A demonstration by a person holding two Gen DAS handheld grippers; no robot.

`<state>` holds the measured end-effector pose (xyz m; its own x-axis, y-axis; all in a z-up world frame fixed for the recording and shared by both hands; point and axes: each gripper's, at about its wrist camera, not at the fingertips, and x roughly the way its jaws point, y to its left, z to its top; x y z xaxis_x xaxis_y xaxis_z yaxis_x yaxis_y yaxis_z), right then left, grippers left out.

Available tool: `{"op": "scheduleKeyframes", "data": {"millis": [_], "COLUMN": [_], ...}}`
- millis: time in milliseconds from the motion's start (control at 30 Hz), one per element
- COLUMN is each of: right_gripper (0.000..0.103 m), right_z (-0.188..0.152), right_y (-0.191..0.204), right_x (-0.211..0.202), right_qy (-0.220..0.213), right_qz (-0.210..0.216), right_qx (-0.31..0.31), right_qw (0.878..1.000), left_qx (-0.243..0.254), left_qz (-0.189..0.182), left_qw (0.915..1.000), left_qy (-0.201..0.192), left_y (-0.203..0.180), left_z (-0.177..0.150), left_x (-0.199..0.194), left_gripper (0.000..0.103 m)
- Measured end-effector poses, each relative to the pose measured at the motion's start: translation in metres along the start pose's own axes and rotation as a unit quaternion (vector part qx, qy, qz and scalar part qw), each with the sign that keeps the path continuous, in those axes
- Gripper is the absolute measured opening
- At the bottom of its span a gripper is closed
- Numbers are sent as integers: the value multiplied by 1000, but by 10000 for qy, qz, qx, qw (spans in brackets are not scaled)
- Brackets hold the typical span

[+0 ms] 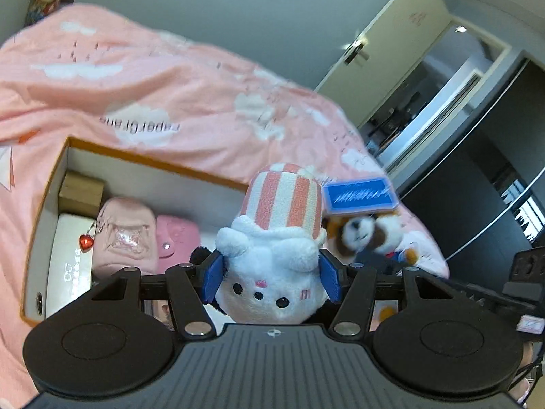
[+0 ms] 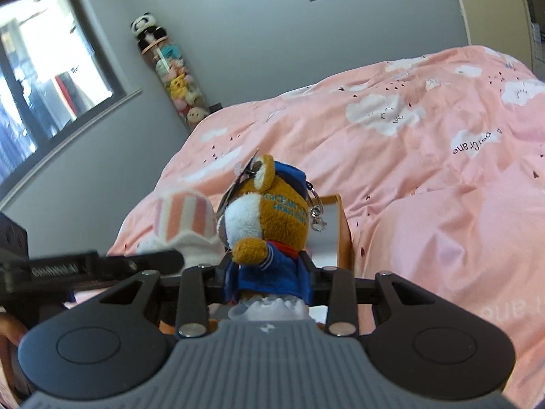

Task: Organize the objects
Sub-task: 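Lift the white plush with the left tool while the right tool lifts the dog plush over the box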

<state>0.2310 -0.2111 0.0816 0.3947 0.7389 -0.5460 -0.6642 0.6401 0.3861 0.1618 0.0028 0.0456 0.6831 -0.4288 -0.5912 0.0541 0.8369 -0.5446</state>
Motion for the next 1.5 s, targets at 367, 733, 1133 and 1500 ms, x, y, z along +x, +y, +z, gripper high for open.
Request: {"op": "scheduleKeyframes", "data": {"millis": [367, 733, 1133, 1500], "right_gripper": [38, 38, 38, 38], "right_z": [10, 11, 6, 7], "right_y": [-26, -47, -54, -66], "right_x": [54, 82, 92, 95], "right_qy": [158, 374, 568, 628], "right_qz": [-58, -152, -86, 185], "right_qx": [451, 553, 562, 1002], "right_qw": [9988, 9977, 9968, 9928], "left_qx": [-312, -203, 530, -72], "left_qz": [337, 539, 499, 384], "left_qw": [9929, 9839, 9695, 9575], "left_qy": [1095, 1693, 2340, 2859], "left_y": [32, 34, 31, 38], "left_z": [-6, -8, -1, -31], "left_x": [89, 143, 116, 147], "left_gripper": [64, 46, 41, 33]}}
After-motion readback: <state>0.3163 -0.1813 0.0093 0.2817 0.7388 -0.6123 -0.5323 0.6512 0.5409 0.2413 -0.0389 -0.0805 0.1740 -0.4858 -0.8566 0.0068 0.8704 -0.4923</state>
